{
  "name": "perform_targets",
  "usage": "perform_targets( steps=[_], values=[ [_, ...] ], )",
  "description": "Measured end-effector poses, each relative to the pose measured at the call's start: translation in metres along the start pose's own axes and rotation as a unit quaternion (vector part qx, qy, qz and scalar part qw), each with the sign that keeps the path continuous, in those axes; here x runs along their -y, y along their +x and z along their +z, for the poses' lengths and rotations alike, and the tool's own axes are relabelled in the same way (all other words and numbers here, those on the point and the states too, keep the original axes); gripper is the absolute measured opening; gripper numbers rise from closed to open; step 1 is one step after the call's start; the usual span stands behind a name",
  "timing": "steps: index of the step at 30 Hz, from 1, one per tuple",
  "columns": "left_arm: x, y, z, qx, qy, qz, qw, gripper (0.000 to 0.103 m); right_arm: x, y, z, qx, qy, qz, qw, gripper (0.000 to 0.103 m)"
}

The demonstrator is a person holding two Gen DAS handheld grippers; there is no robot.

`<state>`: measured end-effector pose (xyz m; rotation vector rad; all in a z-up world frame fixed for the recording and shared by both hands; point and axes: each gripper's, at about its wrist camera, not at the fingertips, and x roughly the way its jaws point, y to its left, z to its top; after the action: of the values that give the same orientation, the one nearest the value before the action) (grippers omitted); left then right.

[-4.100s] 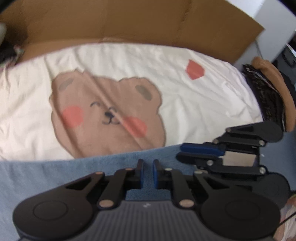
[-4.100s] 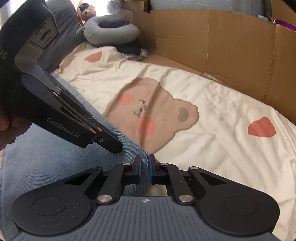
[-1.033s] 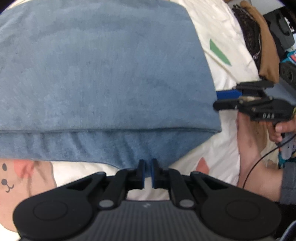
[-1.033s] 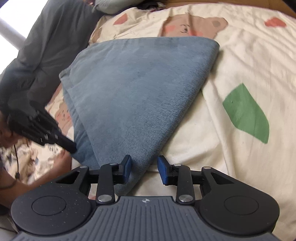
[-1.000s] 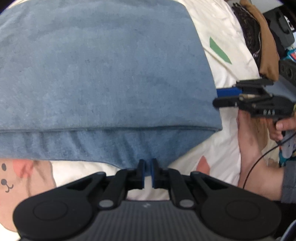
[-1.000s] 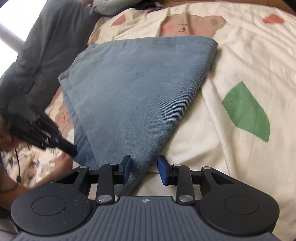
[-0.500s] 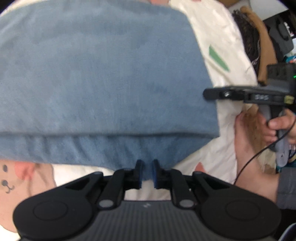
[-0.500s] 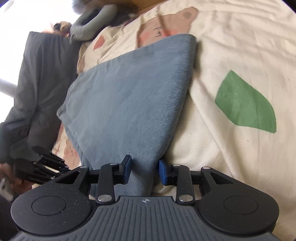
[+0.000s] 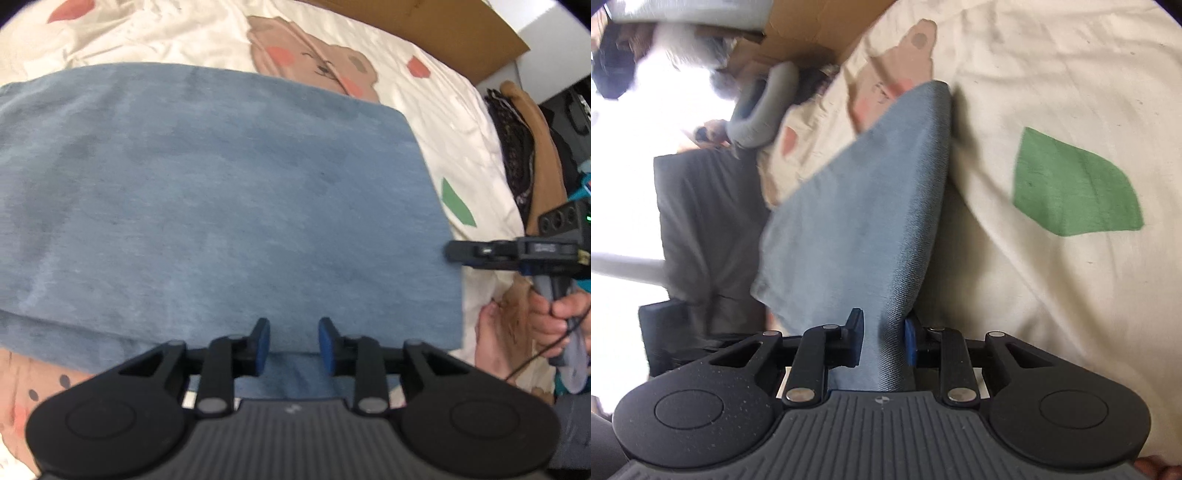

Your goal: Fold clothes

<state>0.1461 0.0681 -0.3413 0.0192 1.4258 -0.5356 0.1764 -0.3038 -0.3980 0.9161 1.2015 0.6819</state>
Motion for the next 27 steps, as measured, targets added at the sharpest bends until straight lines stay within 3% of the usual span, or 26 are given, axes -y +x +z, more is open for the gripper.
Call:
perform_targets(
  steps=[4, 8, 22, 24, 26, 27],
  values=[
    [-0.012, 0.002, 0.003, 0.004, -0.038, 0.007, 0.9993, 0.036, -0.001, 0.008, 0.007, 0.007, 0.012, -0.001, 1.0, 0.026],
    [-0.017, 0.002, 0.004, 0.011, -0.049, 0.014, 0.9986, 0.037, 0.004, 0.024, 0.013, 0.012, 0.027, -0.02, 0.999, 0.026],
    [-0.036, 0.0, 0.012, 0.036, -0.075, 0.037, 0.9958, 0.043, 0.012, 0.048, 0.033, 0.025, 0.049, -0.023, 0.998, 0.026],
    [-0.039, 0.0, 0.012, 0.038, -0.08, 0.042, 0.9952, 0.043, 0.01, 0.051, 0.035, 0.021, 0.045, -0.027, 0.998, 0.023],
    [-0.043, 0.001, 0.012, 0.041, -0.083, 0.048, 0.9945, 0.043, 0.009, 0.052, 0.036, 0.011, 0.035, -0.036, 0.999, 0.009],
    [-0.044, 0.002, 0.012, 0.042, -0.084, 0.052, 0.9942, 0.043, 0.008, 0.052, 0.037, 0.007, 0.028, -0.04, 0.999, 0.008]
  ],
)
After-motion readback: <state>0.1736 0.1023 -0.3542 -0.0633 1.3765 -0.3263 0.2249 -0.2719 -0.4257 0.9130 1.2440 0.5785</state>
